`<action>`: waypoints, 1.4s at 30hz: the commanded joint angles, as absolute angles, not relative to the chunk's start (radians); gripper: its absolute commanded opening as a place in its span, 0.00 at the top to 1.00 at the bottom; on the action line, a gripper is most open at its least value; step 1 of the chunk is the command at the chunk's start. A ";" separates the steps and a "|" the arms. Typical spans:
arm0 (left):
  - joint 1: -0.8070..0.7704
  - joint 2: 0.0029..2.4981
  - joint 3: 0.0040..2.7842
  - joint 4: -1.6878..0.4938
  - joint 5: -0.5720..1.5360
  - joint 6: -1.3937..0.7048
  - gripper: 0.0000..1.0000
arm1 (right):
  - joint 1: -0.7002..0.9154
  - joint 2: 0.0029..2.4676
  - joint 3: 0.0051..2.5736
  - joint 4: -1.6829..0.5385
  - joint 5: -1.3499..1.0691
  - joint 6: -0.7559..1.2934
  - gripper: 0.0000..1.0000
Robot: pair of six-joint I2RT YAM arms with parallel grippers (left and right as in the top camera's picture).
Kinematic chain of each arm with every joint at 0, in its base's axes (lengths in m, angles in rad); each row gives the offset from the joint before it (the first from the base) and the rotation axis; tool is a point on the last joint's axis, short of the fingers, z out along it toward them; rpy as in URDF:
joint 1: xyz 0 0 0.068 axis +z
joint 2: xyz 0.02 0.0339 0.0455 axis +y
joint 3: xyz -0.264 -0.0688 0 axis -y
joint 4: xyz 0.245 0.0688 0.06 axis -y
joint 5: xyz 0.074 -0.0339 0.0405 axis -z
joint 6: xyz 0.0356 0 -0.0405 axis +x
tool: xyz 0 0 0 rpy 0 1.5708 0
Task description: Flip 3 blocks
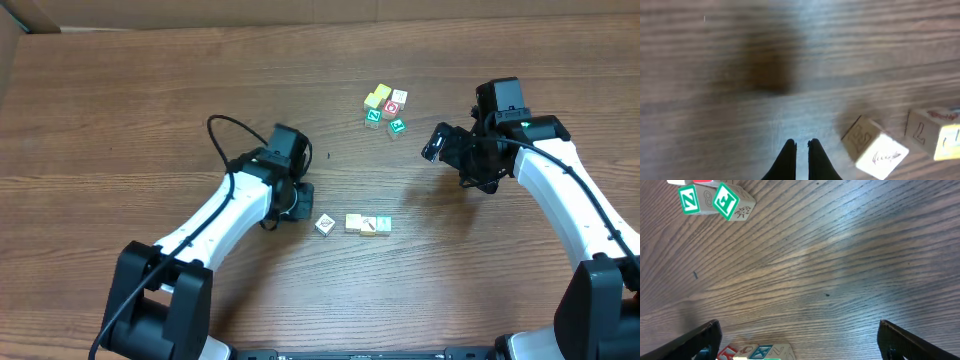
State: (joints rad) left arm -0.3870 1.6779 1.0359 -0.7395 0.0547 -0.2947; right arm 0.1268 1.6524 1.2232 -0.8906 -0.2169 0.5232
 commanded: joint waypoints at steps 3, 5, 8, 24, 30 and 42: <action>-0.416 1.680 1.017 -0.674 0.022 -0.273 0.96 | 0.129 1.650 1.237 -0.888 -0.210 0.516 0.00; -0.427 1.680 1.002 -0.656 0.017 -0.272 0.96 | 0.129 1.650 1.237 -0.889 -0.210 0.516 0.00; -0.444 1.680 0.959 -0.611 0.024 -0.268 0.96 | 0.129 1.650 1.237 -0.889 -0.210 0.516 0.00; -0.461 1.680 0.900 -0.543 0.079 -0.276 0.96 | 0.129 1.650 1.237 -0.889 -0.210 0.516 0.00; -0.461 1.680 0.900 -0.538 0.081 -0.277 0.96 | 0.129 1.650 1.237 -0.889 -0.210 0.516 0.00; -0.461 1.680 0.899 -0.593 0.159 -0.277 0.96 | 0.129 1.650 1.237 -0.889 -0.210 0.516 0.00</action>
